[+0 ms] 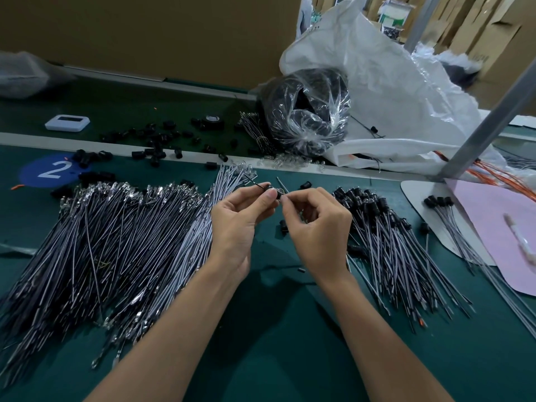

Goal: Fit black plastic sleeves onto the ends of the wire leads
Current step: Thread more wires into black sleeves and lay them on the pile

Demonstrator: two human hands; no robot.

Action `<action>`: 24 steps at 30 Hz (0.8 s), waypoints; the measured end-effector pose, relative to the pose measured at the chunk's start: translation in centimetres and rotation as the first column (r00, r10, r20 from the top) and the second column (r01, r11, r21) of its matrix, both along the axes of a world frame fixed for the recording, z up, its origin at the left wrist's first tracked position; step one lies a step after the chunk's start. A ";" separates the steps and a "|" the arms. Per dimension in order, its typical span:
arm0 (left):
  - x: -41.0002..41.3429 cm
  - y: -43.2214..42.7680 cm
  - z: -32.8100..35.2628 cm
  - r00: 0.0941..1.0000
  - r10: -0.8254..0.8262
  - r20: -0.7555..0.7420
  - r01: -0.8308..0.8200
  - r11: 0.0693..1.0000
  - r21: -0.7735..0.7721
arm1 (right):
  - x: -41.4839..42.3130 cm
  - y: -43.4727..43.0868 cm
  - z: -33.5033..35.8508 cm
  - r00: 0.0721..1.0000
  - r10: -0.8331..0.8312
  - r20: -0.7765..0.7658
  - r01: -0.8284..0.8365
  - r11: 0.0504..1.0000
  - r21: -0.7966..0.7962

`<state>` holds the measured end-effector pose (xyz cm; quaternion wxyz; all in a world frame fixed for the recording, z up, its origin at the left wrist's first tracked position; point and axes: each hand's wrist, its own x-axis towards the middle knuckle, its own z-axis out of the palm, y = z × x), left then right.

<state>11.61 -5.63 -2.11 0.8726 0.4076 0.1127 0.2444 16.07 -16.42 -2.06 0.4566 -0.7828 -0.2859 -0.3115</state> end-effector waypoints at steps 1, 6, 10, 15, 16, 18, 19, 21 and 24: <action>0.0 0.0 0.0 1.000 0.001 0.000 -0.001 1.000 0.003 | 0.1 0.0 0.0 1.000 0.002 -0.008 -0.002 1.000 0.010; 0.0 -0.1 0.0 1.000 -0.004 0.002 0.004 1.000 0.004 | 0.2 0.0 -0.1 0.999 0.025 -0.034 -0.024 0.999 0.022; 0.0 0.0 0.0 1.000 -0.005 -0.003 0.005 1.000 0.001 | 0.2 -0.2 0.0 0.995 0.069 -0.067 -0.068 0.998 0.016; 0.0 0.1 0.2 1.000 0.022 -0.012 -0.022 1.000 -0.004 | 0.1 -0.1 0.1 0.994 0.093 -0.053 -0.093 0.996 -0.001; 0.0 0.1 0.2 1.000 0.022 -0.012 -0.022 1.000 -0.002 | 0.1 -0.1 0.2 0.995 0.088 -0.049 -0.088 0.996 -0.001; -0.1 0.0 0.2 1.000 0.018 -0.010 -0.018 1.000 0.012 | 0.1 -0.2 0.2 0.997 0.060 -0.040 -0.060 0.998 0.000; -0.1 0.0 0.2 1.000 0.018 -0.008 -0.018 1.000 0.020 | 0.1 -0.2 0.3 0.998 0.048 -0.041 -0.048 0.999 0.000; -0.2 -0.1 0.2 1.000 0.022 -0.007 -0.021 0.999 0.033 | 0.2 -0.2 0.3 0.998 0.043 -0.048 -0.044 0.999 -0.007; -0.2 -0.2 0.2 1.000 0.027 -0.009 -0.026 0.998 0.063 | 0.2 -0.3 0.3 0.997 0.057 -0.045 -0.058 0.998 -0.018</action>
